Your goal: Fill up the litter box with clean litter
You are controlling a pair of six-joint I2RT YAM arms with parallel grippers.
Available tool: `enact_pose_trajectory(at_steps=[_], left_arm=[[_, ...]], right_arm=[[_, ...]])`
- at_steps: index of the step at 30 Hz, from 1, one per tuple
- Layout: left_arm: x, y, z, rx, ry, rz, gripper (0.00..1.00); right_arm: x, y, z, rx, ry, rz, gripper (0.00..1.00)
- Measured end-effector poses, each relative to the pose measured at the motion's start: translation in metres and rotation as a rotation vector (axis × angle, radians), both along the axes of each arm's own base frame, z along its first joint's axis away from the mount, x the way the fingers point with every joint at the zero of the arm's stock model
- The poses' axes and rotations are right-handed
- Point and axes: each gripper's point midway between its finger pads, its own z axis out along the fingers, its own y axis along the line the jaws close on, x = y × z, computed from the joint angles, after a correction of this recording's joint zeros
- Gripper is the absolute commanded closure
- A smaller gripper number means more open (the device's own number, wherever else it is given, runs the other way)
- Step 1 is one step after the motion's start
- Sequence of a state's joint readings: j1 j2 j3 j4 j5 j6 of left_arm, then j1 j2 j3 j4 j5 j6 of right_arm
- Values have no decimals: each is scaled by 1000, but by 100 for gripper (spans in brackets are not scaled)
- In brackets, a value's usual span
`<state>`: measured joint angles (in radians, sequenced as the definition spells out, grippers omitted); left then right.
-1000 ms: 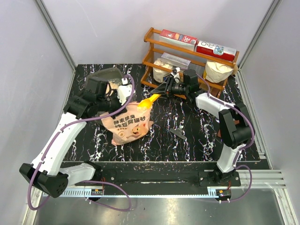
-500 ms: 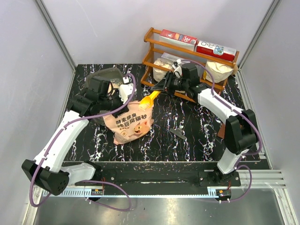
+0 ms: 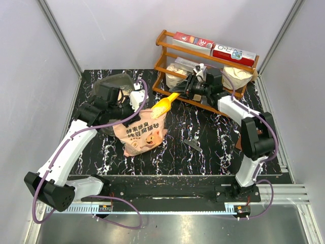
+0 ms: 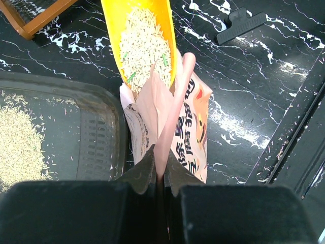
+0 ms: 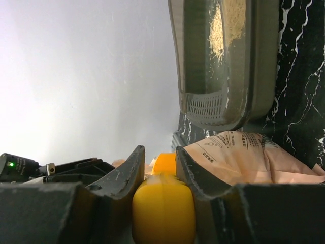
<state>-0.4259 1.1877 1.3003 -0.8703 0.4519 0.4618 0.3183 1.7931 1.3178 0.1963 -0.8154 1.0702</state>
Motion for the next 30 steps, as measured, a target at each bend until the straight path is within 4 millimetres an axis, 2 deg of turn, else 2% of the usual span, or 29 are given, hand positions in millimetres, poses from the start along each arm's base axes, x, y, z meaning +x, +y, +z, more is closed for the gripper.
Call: enact_pose_trajectory(at_steps=[5, 13, 22, 30], left_arm=[[-1, 1, -1, 3, 5, 0, 97], [-3, 2, -3, 11, 13, 1, 97], [-3, 4, -1, 20, -2, -5, 98], [-14, 11, -2, 52, -13, -33, 98]], right_arm=[[3, 2, -28, 75, 101, 31, 100], [3, 3, -60, 194, 248, 19, 100], [9, -6, -53, 228, 247, 8, 100], [12, -12, -49, 235, 246, -2, 100]])
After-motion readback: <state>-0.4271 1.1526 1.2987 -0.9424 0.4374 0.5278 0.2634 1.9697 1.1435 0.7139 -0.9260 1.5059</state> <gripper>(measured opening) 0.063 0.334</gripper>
